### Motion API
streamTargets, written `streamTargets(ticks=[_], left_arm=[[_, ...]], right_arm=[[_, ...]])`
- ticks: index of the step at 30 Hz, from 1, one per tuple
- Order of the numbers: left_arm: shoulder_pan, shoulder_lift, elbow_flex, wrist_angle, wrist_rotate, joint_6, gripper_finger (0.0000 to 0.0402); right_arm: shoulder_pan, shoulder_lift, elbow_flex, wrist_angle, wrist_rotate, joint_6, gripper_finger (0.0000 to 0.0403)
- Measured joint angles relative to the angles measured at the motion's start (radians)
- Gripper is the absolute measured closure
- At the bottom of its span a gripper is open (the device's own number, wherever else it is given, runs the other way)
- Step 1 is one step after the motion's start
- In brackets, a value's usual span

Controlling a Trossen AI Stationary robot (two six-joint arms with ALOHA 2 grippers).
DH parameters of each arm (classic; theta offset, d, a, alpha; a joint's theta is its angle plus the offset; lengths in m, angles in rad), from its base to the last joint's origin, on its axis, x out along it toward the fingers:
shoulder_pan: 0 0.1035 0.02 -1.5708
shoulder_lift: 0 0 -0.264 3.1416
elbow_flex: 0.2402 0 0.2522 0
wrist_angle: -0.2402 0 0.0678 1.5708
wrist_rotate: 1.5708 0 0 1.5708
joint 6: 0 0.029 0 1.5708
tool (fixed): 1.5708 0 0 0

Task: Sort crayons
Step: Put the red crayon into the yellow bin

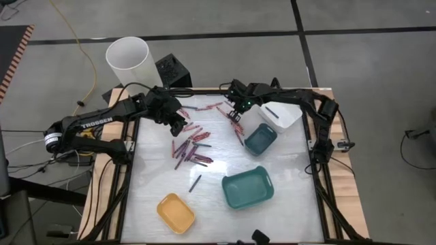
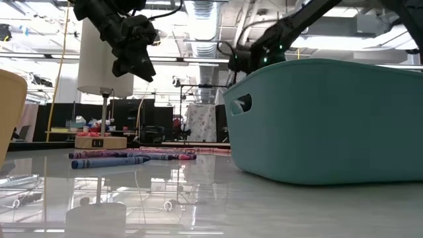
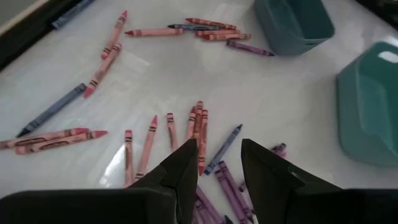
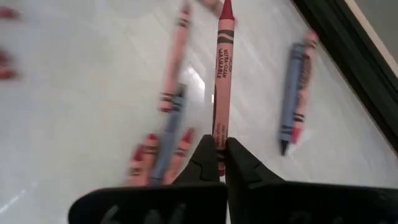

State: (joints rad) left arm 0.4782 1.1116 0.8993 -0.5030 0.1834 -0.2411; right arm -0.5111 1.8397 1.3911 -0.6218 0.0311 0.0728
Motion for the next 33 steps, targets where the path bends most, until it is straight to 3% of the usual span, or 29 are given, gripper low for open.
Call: streamTargets(ticks=[10,19,28,33], left_arm=[[-0.001,-0.109,0.000,-0.001,0.021,-0.059,0.0290],[-0.001,-0.234,0.000,0.001,0.013,-0.113,0.0290],[-0.001,-0.297,0.000,0.007,-0.003,-0.122,0.0290],[0.000,-0.307,0.000,0.026,-0.042,-0.123,0.0290]], right_arm=[[0.243,-0.020,0.001,0.051,-0.003,0.050,0.0399],[0.453,-0.012,0.002,0.313,-0.002,0.046,0.0399],[0.562,0.029,0.003,0.537,-0.013,-0.053,0.0400],[0.573,0.076,0.012,0.687,-0.125,-0.055,0.0400]])
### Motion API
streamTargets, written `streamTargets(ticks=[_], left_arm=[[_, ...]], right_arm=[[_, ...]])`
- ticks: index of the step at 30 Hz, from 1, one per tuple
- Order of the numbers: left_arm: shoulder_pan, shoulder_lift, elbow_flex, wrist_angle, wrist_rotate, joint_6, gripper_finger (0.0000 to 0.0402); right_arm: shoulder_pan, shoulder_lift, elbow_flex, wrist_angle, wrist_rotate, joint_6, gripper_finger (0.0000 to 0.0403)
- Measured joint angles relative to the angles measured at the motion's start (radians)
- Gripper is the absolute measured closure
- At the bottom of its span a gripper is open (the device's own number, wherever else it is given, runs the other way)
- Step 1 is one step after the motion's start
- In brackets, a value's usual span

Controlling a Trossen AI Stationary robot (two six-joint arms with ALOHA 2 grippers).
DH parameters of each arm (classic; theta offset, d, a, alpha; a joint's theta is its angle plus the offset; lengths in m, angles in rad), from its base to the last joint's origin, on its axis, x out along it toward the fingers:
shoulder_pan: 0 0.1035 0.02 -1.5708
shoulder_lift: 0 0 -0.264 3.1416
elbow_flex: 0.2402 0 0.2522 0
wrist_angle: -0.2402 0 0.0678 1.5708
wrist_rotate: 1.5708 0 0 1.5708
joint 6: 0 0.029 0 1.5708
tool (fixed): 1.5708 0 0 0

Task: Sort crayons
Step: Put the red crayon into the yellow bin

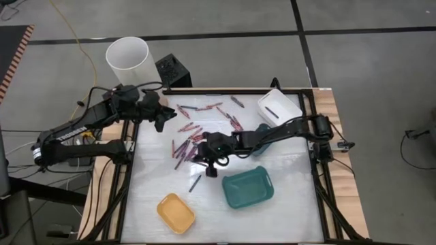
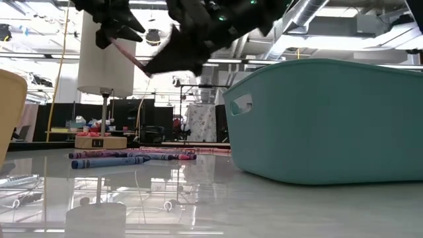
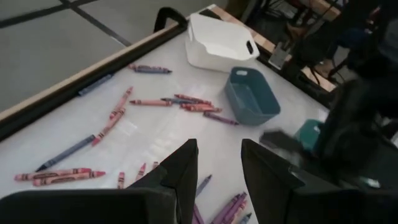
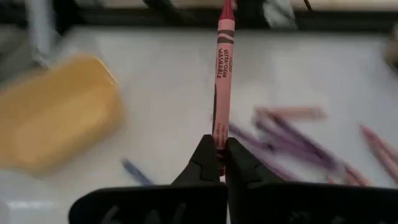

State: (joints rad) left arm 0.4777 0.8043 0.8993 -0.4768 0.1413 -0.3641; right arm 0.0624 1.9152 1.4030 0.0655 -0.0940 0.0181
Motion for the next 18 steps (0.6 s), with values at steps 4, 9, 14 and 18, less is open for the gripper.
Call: streamTargets(ticks=[4,9,14,18], left_arm=[[0.000,-0.001,0.000,0.032,0.001,-0.001,0.0290],[0.000,-0.001,0.000,0.034,0.001,-0.025,0.0290],[0.000,-0.001,0.000,0.034,0.001,-0.040,0.0290],[0.000,-0.001,0.000,0.035,0.001,-0.042,0.0290]], right_arm=[[0.016,0.079,0.063,0.037,-0.072,-0.001,0.0400],[0.046,0.216,0.217,0.012,-0.193,-0.005,0.0400],[0.079,0.348,0.420,-0.131,-0.251,-0.050,0.0400],[0.096,0.401,0.559,-0.285,-0.292,-0.102,0.0400]])
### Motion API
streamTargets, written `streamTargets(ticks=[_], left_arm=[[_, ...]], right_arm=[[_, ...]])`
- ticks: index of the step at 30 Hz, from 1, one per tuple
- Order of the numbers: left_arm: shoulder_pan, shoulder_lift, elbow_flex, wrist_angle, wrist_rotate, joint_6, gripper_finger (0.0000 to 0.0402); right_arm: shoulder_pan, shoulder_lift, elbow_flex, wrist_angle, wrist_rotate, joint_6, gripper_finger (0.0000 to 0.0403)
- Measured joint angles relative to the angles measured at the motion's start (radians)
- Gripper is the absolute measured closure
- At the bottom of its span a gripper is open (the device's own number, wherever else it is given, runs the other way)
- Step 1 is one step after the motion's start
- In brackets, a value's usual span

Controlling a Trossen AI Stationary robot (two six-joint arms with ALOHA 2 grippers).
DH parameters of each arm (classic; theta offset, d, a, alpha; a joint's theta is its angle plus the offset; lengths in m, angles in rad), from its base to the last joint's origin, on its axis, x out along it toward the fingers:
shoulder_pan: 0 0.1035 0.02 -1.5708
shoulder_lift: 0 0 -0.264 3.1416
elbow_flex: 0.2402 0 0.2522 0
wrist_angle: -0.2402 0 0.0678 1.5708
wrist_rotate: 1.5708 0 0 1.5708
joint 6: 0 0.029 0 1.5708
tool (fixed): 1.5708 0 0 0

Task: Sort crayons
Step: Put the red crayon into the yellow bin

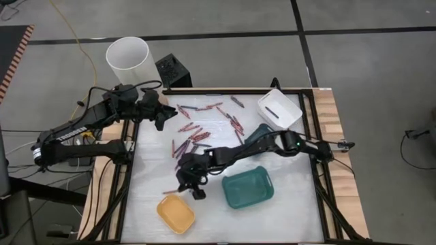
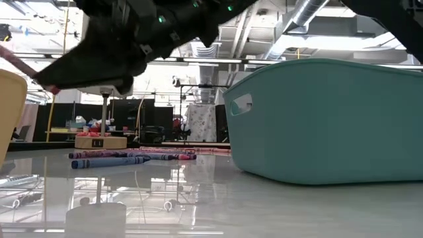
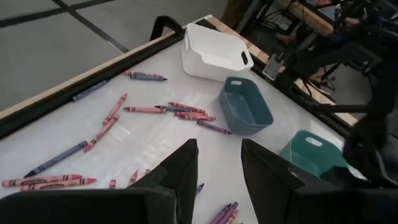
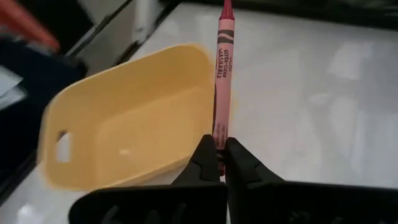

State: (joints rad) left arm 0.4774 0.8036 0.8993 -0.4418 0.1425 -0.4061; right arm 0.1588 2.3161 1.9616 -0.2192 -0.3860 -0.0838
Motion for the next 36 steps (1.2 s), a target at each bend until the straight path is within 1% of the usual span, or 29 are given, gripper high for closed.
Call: streamTargets(ticks=[5,9,12,16,22,27,36], left_arm=[[0.000,0.000,0.000,-0.002,0.000,-0.002,0.0290],[0.000,0.000,0.000,0.000,-0.001,-0.008,0.0290],[0.000,0.000,0.000,0.000,-0.018,-0.028,0.0290],[0.000,0.000,0.000,-0.001,-0.018,-0.037,0.0290],[0.000,0.000,0.000,-0.001,-0.024,-0.012,0.0290],[0.000,0.000,0.000,0.008,-0.078,0.008,0.0290],[0.000,0.000,0.000,0.010,-0.079,0.028,0.0290]], right_arm=[[0.001,-0.011,0.031,-0.022,-0.040,-0.082,0.0400],[0.013,-0.011,0.033,-0.030,-0.040,-0.082,0.0400],[0.022,-0.011,0.035,0.000,-0.038,-0.077,0.0400],[0.013,-0.011,0.035,0.041,-0.009,-0.079,0.0400],[-0.008,-0.005,0.034,0.001,-0.025,-0.065,0.0400],[-0.019,-0.005,0.034,-0.023,-0.039,-0.064,0.0400],[-0.035,-0.005,0.034,-0.031,-0.037,-0.097,0.0400]])
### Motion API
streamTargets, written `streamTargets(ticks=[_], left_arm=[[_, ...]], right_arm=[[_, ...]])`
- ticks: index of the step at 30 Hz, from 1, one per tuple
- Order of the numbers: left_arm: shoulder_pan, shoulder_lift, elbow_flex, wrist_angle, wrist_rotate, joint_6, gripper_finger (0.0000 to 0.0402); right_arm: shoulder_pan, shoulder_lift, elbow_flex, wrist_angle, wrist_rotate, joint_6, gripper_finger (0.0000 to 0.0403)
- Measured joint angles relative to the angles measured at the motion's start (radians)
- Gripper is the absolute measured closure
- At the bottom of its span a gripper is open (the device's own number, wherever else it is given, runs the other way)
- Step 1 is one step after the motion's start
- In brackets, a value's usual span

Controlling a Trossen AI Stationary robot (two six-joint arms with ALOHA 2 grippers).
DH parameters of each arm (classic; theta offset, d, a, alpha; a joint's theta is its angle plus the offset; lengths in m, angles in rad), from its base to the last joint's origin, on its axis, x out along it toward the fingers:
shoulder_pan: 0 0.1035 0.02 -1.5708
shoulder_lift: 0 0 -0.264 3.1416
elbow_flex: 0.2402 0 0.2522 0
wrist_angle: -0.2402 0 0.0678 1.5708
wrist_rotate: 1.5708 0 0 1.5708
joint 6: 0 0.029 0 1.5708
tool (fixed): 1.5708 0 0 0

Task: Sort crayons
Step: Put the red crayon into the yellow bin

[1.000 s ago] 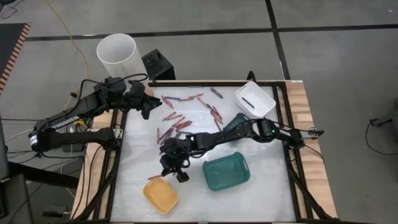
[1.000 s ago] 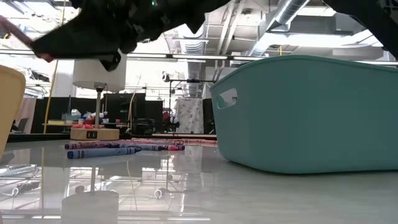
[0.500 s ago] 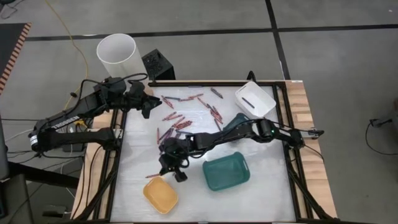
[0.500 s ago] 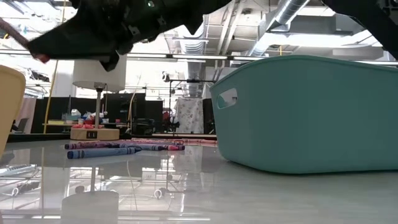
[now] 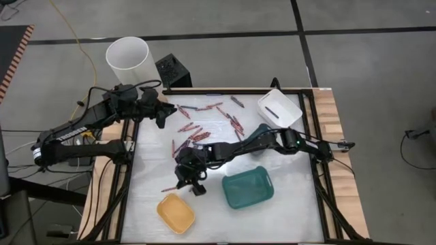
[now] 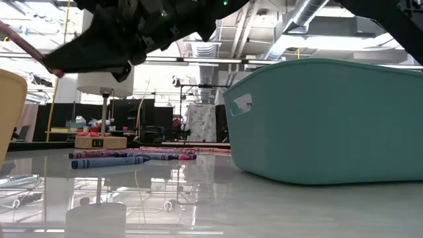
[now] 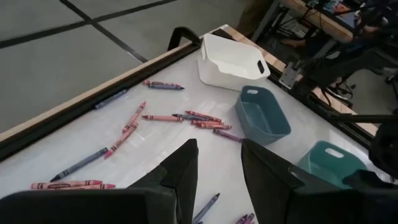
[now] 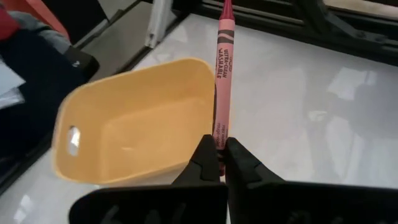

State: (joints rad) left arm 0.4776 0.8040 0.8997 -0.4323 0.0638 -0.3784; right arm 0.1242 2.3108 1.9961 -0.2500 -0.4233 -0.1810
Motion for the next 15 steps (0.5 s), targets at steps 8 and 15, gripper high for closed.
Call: streamTargets(ticks=[8,15], left_arm=[[0.000,0.000,0.000,0.054,0.000,0.042,0.0290],[0.000,0.000,0.000,0.059,0.000,0.033,0.0290]], right_arm=[[0.004,0.000,0.000,-0.003,0.014,-0.012,0.0400],[0.047,0.000,0.000,-0.002,0.068,-0.014,0.0400]])
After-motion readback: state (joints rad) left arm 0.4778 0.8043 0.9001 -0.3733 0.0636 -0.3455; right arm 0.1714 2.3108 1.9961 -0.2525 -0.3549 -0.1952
